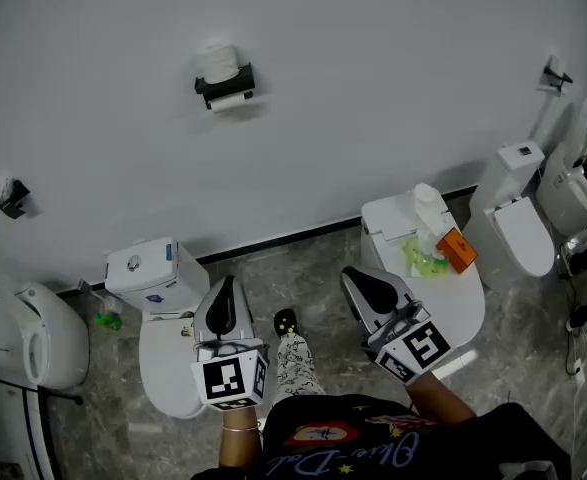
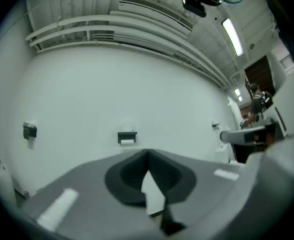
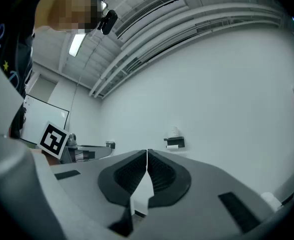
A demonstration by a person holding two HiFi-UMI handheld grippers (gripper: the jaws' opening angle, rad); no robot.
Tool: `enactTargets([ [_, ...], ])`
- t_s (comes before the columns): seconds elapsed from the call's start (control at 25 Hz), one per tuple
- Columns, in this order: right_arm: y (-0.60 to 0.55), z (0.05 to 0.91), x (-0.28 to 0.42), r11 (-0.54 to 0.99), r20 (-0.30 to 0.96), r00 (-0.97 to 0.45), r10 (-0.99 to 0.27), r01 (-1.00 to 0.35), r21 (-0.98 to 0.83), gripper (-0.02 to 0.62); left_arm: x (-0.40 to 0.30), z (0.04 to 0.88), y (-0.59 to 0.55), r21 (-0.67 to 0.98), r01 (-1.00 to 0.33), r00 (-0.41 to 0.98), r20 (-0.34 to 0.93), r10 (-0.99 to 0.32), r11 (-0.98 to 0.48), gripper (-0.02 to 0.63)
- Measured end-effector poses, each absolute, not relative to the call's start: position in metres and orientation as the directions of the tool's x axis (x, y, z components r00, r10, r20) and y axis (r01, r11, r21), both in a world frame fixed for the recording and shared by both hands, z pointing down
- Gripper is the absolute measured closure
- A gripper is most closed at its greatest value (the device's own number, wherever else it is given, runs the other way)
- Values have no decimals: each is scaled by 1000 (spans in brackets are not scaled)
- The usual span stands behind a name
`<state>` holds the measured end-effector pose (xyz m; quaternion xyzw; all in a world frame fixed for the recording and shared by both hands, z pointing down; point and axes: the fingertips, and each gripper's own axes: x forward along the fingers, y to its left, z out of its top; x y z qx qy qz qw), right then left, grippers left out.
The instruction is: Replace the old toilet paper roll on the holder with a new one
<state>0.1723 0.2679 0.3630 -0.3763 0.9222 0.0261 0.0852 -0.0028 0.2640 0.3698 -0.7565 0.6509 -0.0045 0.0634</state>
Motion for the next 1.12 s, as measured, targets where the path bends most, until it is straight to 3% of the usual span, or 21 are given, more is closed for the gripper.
enactTargets([
  [0.2, 149, 356, 131, 699, -195, -683, -704, -715, -23, 581, -34, 366, 146, -120, -975, 198, -91, -976, -186, 607],
  [0.4, 17, 337, 68, 701, -219, -681, -699, -713, -17, 581, -69, 360, 25, -241, -942, 260, -83, -962, -234, 607],
  [0.6, -89, 331, 19, 692, -220, -672, -707, -721, -24, 581, -111, 364, -77, -184, -940, 297, -35, -954, -286, 607],
  [0.92, -156, 332, -15, 713, -185, -695, -694, -700, -47, 581, -141, 366, -142, -146, -949, 284, 1, -959, -281, 607],
  [1.0, -163, 329, -20, 723, -179, -706, -685, -690, -43, 581, -144, 368, -152, -92, -957, 277, -5, -961, -275, 607],
  [1.12, -172, 328, -21, 726, -159, -714, -682, -688, -25, 581, -145, 385, -168, 230, -914, 337, -26, -941, -334, 607],
])
